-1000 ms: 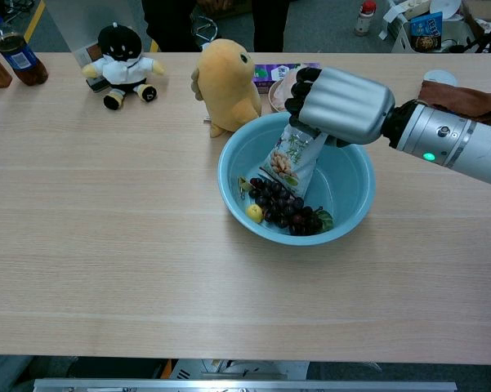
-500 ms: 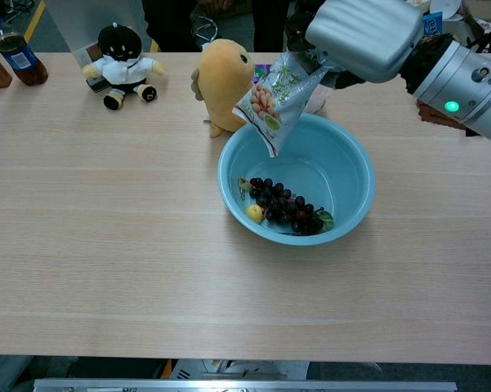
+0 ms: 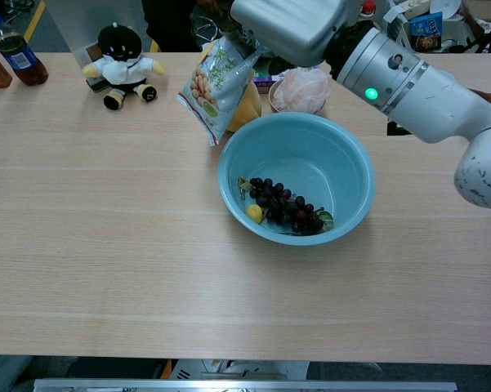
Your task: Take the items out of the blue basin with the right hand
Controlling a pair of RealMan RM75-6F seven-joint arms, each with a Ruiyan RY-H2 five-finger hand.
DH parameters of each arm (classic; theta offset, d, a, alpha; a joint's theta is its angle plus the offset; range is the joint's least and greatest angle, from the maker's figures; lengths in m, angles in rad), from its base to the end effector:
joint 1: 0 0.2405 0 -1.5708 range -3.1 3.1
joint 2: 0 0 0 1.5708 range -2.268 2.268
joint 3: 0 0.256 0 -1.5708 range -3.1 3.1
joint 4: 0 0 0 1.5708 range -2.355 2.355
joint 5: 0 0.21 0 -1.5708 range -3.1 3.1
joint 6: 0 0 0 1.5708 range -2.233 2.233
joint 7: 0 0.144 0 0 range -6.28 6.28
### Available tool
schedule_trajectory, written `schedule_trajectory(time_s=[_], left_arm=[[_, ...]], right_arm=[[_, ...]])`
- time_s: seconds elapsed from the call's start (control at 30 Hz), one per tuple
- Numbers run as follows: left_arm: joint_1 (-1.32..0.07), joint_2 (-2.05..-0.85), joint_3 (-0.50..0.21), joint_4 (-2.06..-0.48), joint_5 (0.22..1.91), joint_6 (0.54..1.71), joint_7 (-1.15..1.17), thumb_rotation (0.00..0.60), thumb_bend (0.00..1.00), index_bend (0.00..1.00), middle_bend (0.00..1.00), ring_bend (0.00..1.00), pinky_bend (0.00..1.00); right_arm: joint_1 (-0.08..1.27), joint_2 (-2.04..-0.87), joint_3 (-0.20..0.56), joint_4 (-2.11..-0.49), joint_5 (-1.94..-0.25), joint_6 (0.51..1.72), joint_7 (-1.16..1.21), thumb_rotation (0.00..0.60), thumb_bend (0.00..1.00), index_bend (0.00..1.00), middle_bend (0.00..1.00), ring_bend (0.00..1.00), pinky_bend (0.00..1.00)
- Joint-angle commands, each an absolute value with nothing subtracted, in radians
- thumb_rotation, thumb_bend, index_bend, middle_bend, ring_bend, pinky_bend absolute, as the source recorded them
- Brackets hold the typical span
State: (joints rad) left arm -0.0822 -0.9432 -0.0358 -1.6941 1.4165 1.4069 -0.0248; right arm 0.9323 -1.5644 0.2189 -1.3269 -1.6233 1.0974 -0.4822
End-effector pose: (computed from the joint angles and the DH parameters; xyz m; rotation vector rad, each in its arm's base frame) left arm -0.3228 0.1758 0.2011 -1.3696 -0.9497 -0.7612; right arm -0.0420 -0.3643 0.0076 1.9926 0.0393 1.1543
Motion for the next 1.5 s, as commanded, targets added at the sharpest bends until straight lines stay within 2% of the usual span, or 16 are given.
schedule_trajectory(time_s=[0.03,0.13,0.3,0.4,0.43,0.53,0.63,0.9,1.2,1.43,1.5], left_arm=[[-0.082,-0.941,-0.036,-1.697,1.418,1.410,-0.023,0.600,0.36,0.36,0.23,0.26,0.18],[-0.083,-0.937,-0.036,-1.704,1.421,1.411,-0.020,0.600,0.36,0.36,0.23,0.26,0.18],[-0.081,-0.929,-0.036,-1.715,1.427,1.418,-0.017,0.600,0.36,0.36,0.23,0.26,0.18],[-0.079,-0.924,-0.037,-1.717,1.425,1.421,-0.017,0.600,0.36,0.36,0.23,0.26,0.18],[-0.078,-0.923,-0.037,-1.717,1.424,1.422,-0.017,0.600,0.36,0.36,0.23,0.26,0.18],[-0.076,-0.919,-0.037,-1.717,1.421,1.424,-0.018,0.600,0.36,0.36,0.23,0.26,0.18],[-0.075,-0.918,-0.036,-1.717,1.419,1.423,-0.019,0.600,0.36,0.36,0.23,0.26,0.18],[-0.074,-0.918,-0.036,-1.713,1.418,1.422,-0.021,0.600,0.36,0.36,0.23,0.26,0.18],[-0.075,-0.920,-0.037,-1.708,1.418,1.421,-0.026,0.600,0.36,0.36,0.23,0.26,0.18],[-0.077,-0.920,-0.035,-1.709,1.416,1.414,-0.022,0.600,0.36,0.36,0.23,0.26,0.18],[-0.078,-0.920,-0.034,-1.711,1.415,1.410,-0.019,0.600,0.36,0.36,0.23,0.26,0.18]], right_arm=[[0.971,-1.617,0.245,-1.333,-1.578,1.046,-0.548,0.600,0.32,0.79,0.46,0.34,0.25],[1.000,-1.661,0.267,-1.329,-1.530,1.005,-0.615,0.600,0.31,0.78,0.46,0.33,0.26],[1.049,-1.726,0.299,-1.308,-1.438,0.935,-0.716,0.600,0.30,0.66,0.40,0.26,0.26],[1.070,-1.752,0.310,-1.301,-1.377,0.900,-0.783,0.600,0.26,0.49,0.33,0.19,0.23],[1.075,-1.757,0.311,-1.304,-1.356,0.888,-0.801,0.600,0.23,0.38,0.29,0.15,0.21],[1.085,-1.764,0.316,-1.320,-1.307,0.877,-0.848,0.600,0.15,0.15,0.20,0.09,0.18],[1.088,-1.765,0.317,-1.332,-1.287,0.885,-0.854,0.600,0.12,0.05,0.17,0.07,0.18],[1.071,-1.695,0.279,-1.381,-1.416,0.953,-0.650,0.600,0.08,0.06,0.19,0.07,0.18],[1.030,-1.567,0.228,-1.447,-1.509,0.998,-0.508,0.600,0.08,0.22,0.25,0.10,0.19],[1.000,-1.429,0.148,-1.545,-1.529,0.923,-0.407,0.600,0.08,0.28,0.27,0.16,0.35],[0.994,-1.393,0.123,-1.571,-1.547,0.908,-0.375,0.600,0.08,0.29,0.28,0.18,0.37]])
